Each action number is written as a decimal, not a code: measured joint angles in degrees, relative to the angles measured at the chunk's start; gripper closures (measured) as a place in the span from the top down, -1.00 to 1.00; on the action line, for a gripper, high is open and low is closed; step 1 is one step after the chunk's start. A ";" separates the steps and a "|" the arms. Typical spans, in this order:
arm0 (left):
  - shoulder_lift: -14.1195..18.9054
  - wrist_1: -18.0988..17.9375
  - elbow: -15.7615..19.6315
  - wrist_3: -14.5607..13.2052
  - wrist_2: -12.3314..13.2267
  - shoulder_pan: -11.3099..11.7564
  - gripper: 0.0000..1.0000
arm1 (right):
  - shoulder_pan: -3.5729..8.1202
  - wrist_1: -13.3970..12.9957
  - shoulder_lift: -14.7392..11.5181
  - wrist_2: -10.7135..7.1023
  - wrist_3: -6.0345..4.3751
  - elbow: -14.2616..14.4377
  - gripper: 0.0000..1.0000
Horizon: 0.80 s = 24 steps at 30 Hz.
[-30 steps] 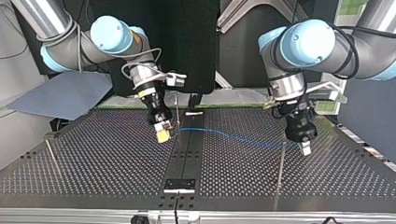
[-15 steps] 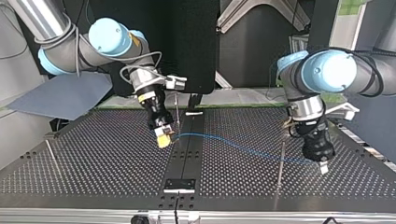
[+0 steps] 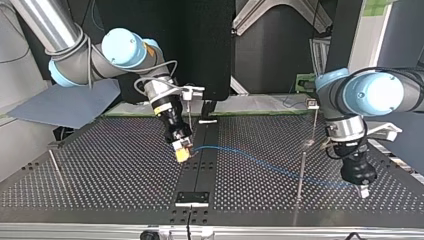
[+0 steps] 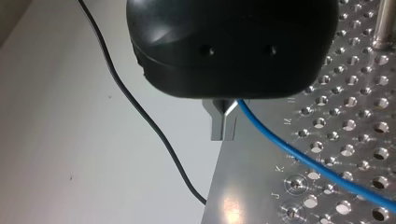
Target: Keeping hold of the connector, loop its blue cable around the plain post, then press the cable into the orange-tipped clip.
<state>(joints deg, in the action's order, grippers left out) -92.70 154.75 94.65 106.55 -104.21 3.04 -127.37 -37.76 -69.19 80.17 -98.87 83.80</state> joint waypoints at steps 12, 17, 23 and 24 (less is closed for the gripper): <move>-5.55 -0.49 -0.28 -0.01 4.74 0.12 -1.00 | 0.26 0.00 1.93 -0.52 -0.43 -1.67 -1.00; -7.51 -0.90 -0.29 -0.03 4.85 0.30 -1.00 | 0.36 -0.79 2.50 -0.53 -0.94 -1.72 -1.00; -7.91 -1.23 -0.29 0.12 4.92 0.74 -1.00 | 0.48 -1.67 2.80 -0.34 -1.73 -1.74 -1.00; -7.93 -1.25 -0.28 0.13 4.91 0.77 -1.00 | 0.50 -1.72 2.91 -0.31 -1.79 -1.74 -1.00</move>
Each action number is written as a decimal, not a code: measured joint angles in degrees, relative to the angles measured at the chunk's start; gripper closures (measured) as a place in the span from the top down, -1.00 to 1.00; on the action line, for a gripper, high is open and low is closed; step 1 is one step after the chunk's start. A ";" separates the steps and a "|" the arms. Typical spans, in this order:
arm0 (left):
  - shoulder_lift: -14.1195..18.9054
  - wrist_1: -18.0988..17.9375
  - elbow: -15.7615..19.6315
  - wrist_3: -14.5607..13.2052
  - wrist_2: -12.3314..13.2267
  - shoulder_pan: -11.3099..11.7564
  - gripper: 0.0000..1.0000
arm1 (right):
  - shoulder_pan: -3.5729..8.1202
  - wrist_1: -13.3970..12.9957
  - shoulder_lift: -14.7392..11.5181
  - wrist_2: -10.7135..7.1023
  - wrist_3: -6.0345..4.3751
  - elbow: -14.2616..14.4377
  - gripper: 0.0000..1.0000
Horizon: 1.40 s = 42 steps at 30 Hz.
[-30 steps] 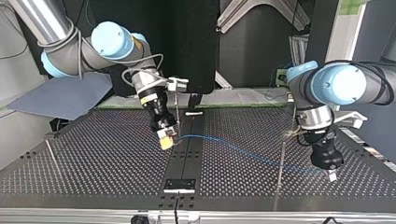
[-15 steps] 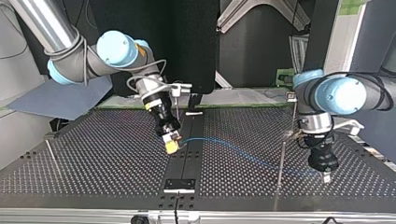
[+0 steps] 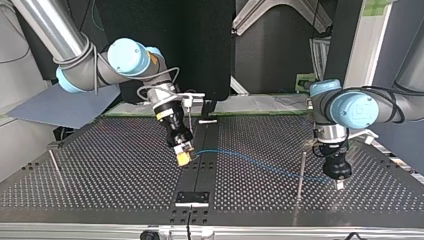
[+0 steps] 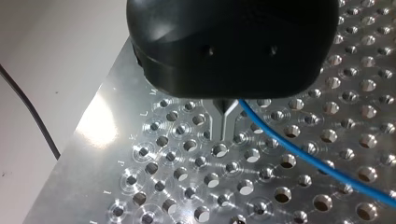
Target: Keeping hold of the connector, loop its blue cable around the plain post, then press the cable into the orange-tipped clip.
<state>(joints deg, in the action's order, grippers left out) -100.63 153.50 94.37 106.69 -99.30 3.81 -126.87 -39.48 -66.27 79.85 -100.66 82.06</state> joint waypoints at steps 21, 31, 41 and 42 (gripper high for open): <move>-5.43 0.08 0.69 1.11 1.81 -0.96 -0.54 | -0.56 0.70 4.94 0.07 0.29 0.08 -1.00; -6.57 -1.22 1.03 1.81 2.17 -1.30 0.01 | -1.01 2.79 7.51 -0.19 1.15 0.10 -1.00; -6.56 -1.10 1.04 3.78 2.11 -1.16 1.00 | -1.81 4.31 9.82 0.09 2.38 0.12 -1.00; -6.60 -1.02 1.06 3.81 2.03 -1.20 1.00 | -1.88 4.34 10.10 0.14 2.45 0.14 -1.00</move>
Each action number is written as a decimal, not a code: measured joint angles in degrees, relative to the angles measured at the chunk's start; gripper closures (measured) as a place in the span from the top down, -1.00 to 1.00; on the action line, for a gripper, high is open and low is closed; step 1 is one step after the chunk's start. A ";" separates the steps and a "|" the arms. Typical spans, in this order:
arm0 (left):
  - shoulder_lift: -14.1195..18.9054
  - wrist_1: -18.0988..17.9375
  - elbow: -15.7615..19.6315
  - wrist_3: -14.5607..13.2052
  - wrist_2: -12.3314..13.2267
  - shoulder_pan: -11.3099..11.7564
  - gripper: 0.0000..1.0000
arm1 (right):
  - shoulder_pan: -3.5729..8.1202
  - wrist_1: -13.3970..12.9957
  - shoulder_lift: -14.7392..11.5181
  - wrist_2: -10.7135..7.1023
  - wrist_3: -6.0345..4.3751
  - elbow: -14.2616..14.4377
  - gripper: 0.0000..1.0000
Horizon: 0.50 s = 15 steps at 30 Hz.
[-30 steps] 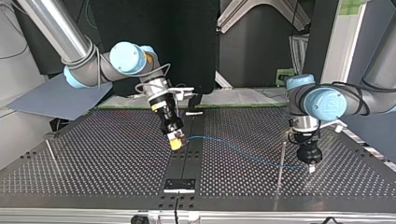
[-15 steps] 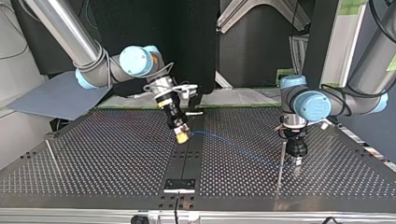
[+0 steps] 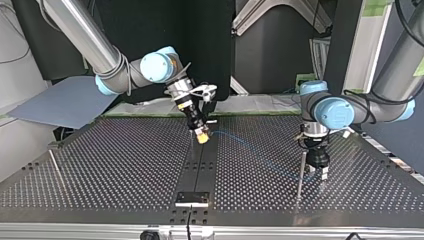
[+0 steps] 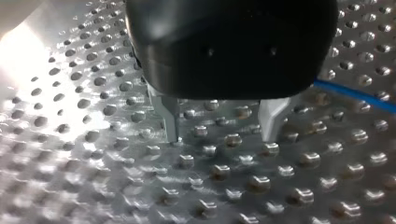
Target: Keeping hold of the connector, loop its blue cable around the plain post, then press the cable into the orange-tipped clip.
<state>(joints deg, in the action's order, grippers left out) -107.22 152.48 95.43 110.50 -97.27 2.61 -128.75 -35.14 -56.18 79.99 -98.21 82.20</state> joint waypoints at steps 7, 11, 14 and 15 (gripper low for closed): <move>0.02 1.54 0.00 -0.67 -0.08 -0.24 1.00 | -0.21 -0.41 0.91 0.08 0.10 0.36 -1.00; 0.05 3.73 0.01 -2.47 -1.15 -0.47 1.00 | -0.22 -0.52 0.99 0.09 0.10 0.38 -1.00; 0.10 5.66 0.00 -4.27 -2.74 -0.80 1.00 | -0.24 -0.61 1.02 0.09 0.11 0.40 -1.00; 0.25 6.36 0.00 -4.83 -3.24 -0.94 1.00 | -0.25 -0.64 1.05 0.08 0.10 0.39 -1.00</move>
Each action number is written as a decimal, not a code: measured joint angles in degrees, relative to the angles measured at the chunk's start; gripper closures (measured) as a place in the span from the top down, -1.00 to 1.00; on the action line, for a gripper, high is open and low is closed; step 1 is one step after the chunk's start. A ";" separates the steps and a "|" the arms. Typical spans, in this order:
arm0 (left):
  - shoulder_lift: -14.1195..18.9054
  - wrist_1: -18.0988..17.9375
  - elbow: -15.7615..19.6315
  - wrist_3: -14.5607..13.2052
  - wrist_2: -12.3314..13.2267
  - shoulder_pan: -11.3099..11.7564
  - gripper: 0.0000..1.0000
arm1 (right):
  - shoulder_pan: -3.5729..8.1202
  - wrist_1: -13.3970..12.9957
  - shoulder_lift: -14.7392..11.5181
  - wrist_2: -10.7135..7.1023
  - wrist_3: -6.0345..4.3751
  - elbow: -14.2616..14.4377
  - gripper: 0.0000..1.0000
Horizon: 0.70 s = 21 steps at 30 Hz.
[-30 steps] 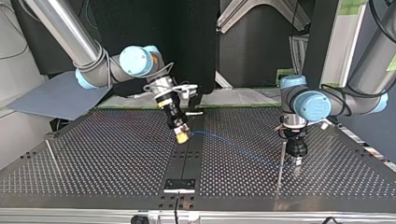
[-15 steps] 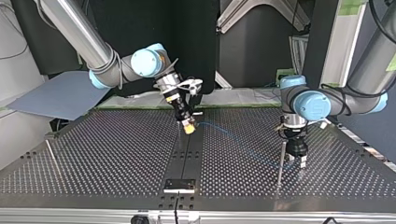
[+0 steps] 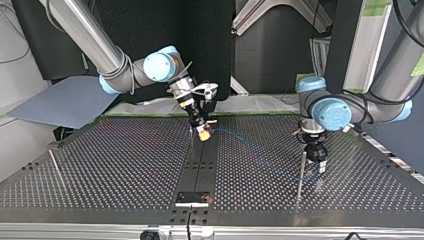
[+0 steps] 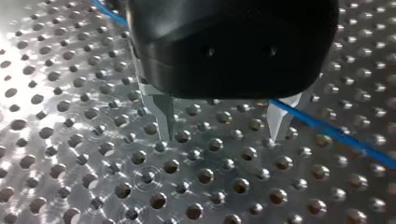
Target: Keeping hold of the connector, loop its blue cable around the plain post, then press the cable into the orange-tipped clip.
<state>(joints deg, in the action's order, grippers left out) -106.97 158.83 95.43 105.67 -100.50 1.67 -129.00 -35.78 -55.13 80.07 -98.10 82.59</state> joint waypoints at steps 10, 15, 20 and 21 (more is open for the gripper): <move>2.73 4.59 0.02 -0.02 -0.51 -1.11 1.00 | -0.02 -0.42 0.09 0.00 0.00 0.01 -1.00; 2.86 4.55 0.01 0.72 -0.47 -1.36 1.00 | -0.02 -1.30 0.20 0.00 0.00 0.65 -1.00; 2.83 2.75 0.38 2.39 -0.31 -1.24 1.00 | 0.06 -2.75 0.22 0.02 -0.04 1.90 -1.00; 2.82 2.18 0.65 2.75 -0.16 -1.17 1.00 | 0.10 -3.31 0.24 0.04 -0.11 2.29 -1.00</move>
<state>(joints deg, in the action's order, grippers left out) -104.15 161.02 96.08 108.42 -100.66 0.50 -128.90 -39.09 -54.89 80.11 -98.21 84.88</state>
